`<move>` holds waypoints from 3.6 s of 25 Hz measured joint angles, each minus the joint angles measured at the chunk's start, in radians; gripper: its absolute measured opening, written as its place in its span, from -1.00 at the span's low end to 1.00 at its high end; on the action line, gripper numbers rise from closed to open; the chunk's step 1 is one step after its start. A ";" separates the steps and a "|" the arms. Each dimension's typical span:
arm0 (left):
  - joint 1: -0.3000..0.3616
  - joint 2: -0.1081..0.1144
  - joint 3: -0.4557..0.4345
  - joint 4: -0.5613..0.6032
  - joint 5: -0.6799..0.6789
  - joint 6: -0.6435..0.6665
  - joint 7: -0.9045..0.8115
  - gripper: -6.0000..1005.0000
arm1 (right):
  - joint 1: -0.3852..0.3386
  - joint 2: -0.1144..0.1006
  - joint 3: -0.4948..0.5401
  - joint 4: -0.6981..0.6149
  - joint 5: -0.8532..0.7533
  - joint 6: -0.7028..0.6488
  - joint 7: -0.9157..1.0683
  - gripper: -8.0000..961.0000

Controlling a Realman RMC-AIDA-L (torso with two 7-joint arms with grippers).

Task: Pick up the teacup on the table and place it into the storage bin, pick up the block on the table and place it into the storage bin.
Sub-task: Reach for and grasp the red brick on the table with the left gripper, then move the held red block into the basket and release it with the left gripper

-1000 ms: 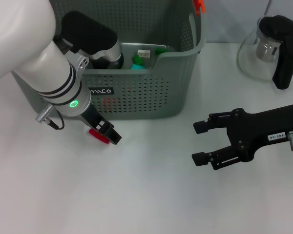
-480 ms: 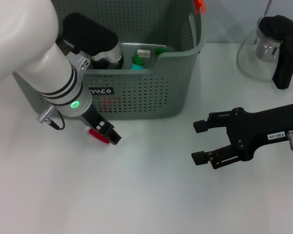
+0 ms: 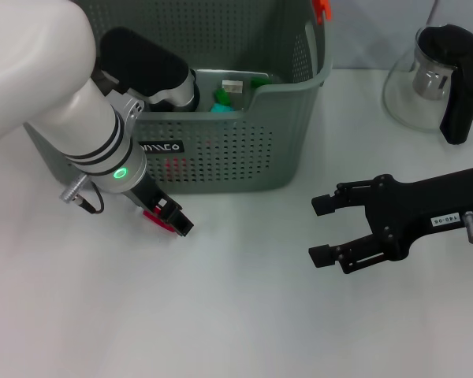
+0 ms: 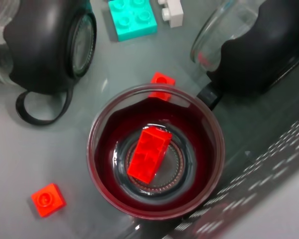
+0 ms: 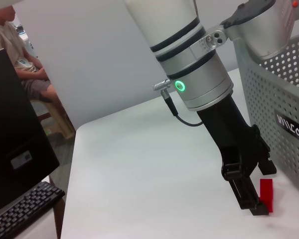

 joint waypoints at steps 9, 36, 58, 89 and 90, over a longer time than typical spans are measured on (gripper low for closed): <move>0.000 0.000 0.000 -0.021 0.000 -0.024 0.002 0.77 | -0.001 0.000 0.000 0.000 0.000 -0.001 0.001 0.93; 0.000 0.000 0.026 -0.031 0.000 -0.050 0.001 0.76 | -0.003 0.000 0.000 0.002 0.000 0.002 -0.005 0.93; -0.006 0.000 0.029 -0.054 0.000 -0.066 0.000 0.75 | -0.007 0.000 0.004 0.002 0.000 -0.002 -0.003 0.93; 0.112 -0.005 -0.165 0.446 -0.054 0.372 0.144 0.32 | -0.012 -0.009 0.008 -0.006 0.002 -0.008 0.002 0.93; 0.111 -0.005 -0.196 0.478 -0.081 0.402 0.158 0.32 | -0.012 -0.010 0.008 -0.006 0.003 -0.008 0.004 0.93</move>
